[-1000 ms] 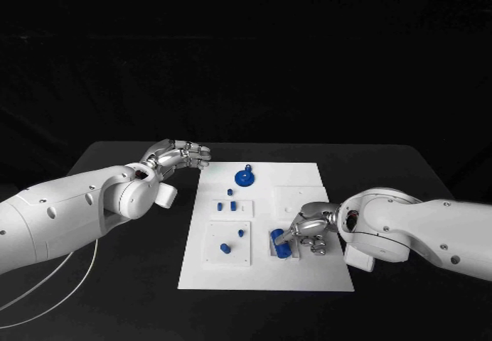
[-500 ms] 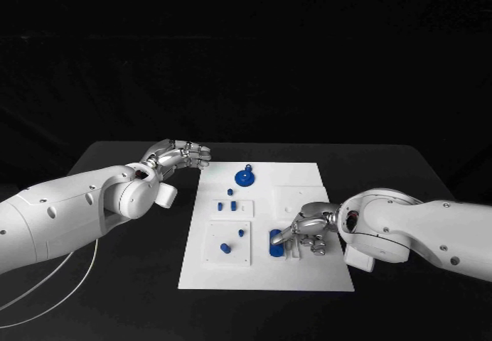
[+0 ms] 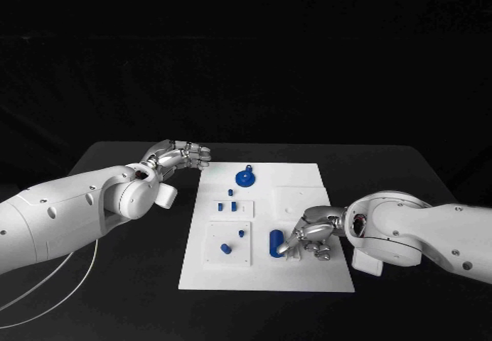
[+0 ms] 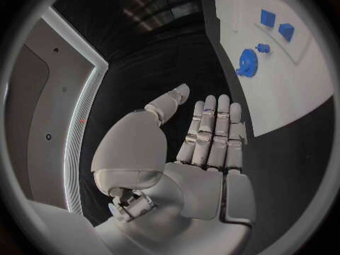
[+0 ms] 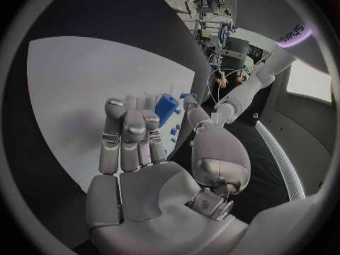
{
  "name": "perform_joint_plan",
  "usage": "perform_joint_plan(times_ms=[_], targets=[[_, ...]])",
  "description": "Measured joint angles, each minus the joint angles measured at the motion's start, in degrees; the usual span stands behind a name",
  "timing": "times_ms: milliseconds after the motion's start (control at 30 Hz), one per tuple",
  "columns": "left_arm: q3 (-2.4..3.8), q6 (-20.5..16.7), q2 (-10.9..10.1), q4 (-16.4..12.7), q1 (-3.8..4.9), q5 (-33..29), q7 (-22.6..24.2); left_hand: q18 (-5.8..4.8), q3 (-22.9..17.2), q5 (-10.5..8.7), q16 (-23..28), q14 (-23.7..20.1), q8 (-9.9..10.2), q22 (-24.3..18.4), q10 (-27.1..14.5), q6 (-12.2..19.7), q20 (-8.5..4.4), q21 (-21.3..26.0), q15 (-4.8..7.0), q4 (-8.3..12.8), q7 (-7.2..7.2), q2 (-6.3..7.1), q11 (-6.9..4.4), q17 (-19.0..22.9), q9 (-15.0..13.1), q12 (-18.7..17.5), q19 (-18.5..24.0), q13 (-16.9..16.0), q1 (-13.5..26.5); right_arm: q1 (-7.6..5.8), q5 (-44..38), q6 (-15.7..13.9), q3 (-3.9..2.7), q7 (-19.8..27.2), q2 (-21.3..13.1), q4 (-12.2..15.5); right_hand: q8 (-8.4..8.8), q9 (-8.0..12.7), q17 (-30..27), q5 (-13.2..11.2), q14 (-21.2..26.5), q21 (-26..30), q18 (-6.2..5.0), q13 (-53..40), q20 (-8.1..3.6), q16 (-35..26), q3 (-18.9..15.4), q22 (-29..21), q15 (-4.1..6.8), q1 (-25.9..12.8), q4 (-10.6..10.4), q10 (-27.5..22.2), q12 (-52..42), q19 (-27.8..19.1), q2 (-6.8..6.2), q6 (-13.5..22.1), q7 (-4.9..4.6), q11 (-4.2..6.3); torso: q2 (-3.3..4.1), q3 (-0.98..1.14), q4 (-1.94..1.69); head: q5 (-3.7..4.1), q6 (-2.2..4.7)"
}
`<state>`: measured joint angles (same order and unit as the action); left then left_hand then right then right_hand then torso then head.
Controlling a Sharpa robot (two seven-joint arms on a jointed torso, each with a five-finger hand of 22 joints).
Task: Assemble the parts on the task board
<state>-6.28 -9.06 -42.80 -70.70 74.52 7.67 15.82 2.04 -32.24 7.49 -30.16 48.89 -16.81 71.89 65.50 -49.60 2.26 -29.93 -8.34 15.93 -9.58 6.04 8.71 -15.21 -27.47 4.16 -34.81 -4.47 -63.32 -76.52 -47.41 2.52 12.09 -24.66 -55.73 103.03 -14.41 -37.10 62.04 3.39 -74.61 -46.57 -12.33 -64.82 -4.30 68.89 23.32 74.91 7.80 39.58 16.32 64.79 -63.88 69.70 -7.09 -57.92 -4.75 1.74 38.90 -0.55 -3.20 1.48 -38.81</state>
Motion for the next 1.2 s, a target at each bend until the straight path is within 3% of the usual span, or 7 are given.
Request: perform_joint_plan(times_ms=[367, 533, 567, 633, 900, 1000, 1200], targets=[[0.0, 0.03, -0.01, -0.01, 0.0, 0.0, -0.01, 0.0, 0.0, 0.0, 0.0, 0.0, 0.0, 0.04, 0.0, -0.01, 0.13, 0.0, 0.0, 0.0, -0.01, -0.24, 0.0, -0.06, 0.05, 0.0, -0.13, 0.0, 0.23, 0.01, -0.89, 0.89, 0.0, 0.31, 0.44, -0.08, 0.0, -0.18, 0.21, 0.0, -0.01, 0.0, 0.0, 0.01, 0.22, 0.0, 0.0, 0.0, -0.01, 2.81, 0.0, 0.03, 0.0, 0.22, 0.62, -0.35, 0.11, 0.01, 0.01, 0.0, 0.03, 0.03, 0.03], [0.0, 0.08, -0.01, -0.06, 0.0, -0.07, -0.03, 0.01, 0.0, 0.0, 0.0, 0.0, 0.0, 0.06, 0.0, -0.01, 0.21, 0.0, 0.0, 0.0, -0.01, -0.3, 0.0, -0.11, 0.05, 0.0, -0.21, 0.05, 0.3, 0.03, -1.23, 0.98, -0.01, -0.11, 0.88, -0.47, 0.0, -0.17, 0.27, -0.01, -0.02, 0.0, -0.01, 0.12, 0.41, 0.0, -0.08, 0.0, -0.01, 1.79, -0.44, 0.44, 0.22, 0.41, 2.24, -0.7, 0.05, 0.0, 0.01, -0.01, 0.0, 0.18, -0.02], [0.0, 0.09, -0.02, -0.08, 0.0, -0.08, -0.03, 0.02, 0.0, 0.0, 0.0, 0.0, 0.0, 0.06, 0.0, -0.01, 0.21, 0.0, 0.0, 0.0, -0.01, -0.3, 0.0, -0.11, 0.05, 0.0, -0.21, 0.04, 0.3, 0.03, -1.29, 1.07, -0.01, -0.21, 0.98, -0.59, 0.0, -0.17, 0.31, 0.38, -0.14, 0.0, -0.01, 0.12, 0.39, 0.0, 0.64, 0.0, 0.1, 1.84, -1.16, 0.56, 0.22, 0.43, 3.62, -0.91, 0.25, 0.12, 0.01, -0.01, 0.0, 0.23, -0.07], [0.0, 0.09, -0.03, -0.08, 0.0, -0.1, -0.05, 0.01, 0.0, 0.0, 0.0, 0.0, 0.0, 0.06, 0.0, -0.01, 0.21, 0.0, 0.0, 0.0, -0.01, -0.3, 0.0, -0.1, 0.05, 0.0, -0.21, 0.05, 0.3, 0.04, -1.34, 1.25, -0.01, -0.4, 1.07, -0.67, 0.0, -0.17, 0.49, 0.45, -0.32, 0.0, -0.01, 0.18, 0.39, 0.0, 3.22, 0.0, 0.25, 2.49, -3.19, 0.82, 0.22, 0.83, 4.36, -1.11, 0.24, 0.04, 0.01, -0.02, -0.01, 0.3, -0.11], [0.0, 0.1, -0.09, -0.06, 0.0, -0.16, -0.12, 0.02, 0.12, 0.0, 0.0, 0.0, 0.0, 0.11, 0.0, -0.01, 0.21, 0.0, 0.0, -0.12, -0.01, -0.3, -0.01, -0.16, 0.05, 0.0, -0.21, 0.04, 0.29, 0.11, -1.36, 2.04, -0.06, -1.06, 1.58, -1.01, 0.0, -0.34, 0.97, -0.51, -0.51, -0.29, -0.07, 0.13, 0.5, 0.01, 16.55, 0.0, 0.24, 3.13, -12.06, 1.07, 0.22, 1.13, 3.9, -1.66, 0.37, 0.2, 0.01, -0.04, -0.02, 0.29, -0.18], [0.0, 0.12, -0.14, -0.06, 0.0, -0.19, -0.16, 0.01, 0.13, 0.0, 0.0, 0.0, 0.0, 0.11, 0.01, -0.01, 0.21, 0.0, 0.0, -0.13, -0.01, -0.14, -0.01, -0.16, 0.04, 0.0, -0.21, 0.04, 0.46, 0.14, -1.35, 2.45, -0.1, -1.23, 1.63, -1.02, 0.01, -0.46, 1.05, -0.51, -0.52, -0.47, -0.08, -0.01, 0.5, 0.01, 18.61, 0.0, 0.24, 3.13, -12.73, 1.26, 0.22, 1.13, 3.9, -1.67, 0.39, 0.0, 0.0, -0.05, -0.03, 0.2, -0.21], [-0.01, 0.14, -0.19, -0.06, 0.0, -0.22, -0.23, 0.01, 0.13, 0.0, 0.22, 0.0, 0.0, 0.11, 0.01, -0.01, 0.21, 0.0, 0.0, -0.13, -0.01, -0.07, -0.01, -0.21, 0.04, 0.0, -0.21, 0.04, 0.53, 0.11, -1.3, 3.0, -0.19, -1.38, 1.6, -1.05, 0.19, -0.75, 1.13, -0.51, -0.53, -0.9, -0.12, -0.11, 0.5, 0.01, 21.35, 0.0, 0.23, 3.25, -12.03, 1.26, 0.21, 1.13, 3.42, -1.69, 0.4, 0.0, 0.0, -0.06, -0.02, 0.1, -0.27]])
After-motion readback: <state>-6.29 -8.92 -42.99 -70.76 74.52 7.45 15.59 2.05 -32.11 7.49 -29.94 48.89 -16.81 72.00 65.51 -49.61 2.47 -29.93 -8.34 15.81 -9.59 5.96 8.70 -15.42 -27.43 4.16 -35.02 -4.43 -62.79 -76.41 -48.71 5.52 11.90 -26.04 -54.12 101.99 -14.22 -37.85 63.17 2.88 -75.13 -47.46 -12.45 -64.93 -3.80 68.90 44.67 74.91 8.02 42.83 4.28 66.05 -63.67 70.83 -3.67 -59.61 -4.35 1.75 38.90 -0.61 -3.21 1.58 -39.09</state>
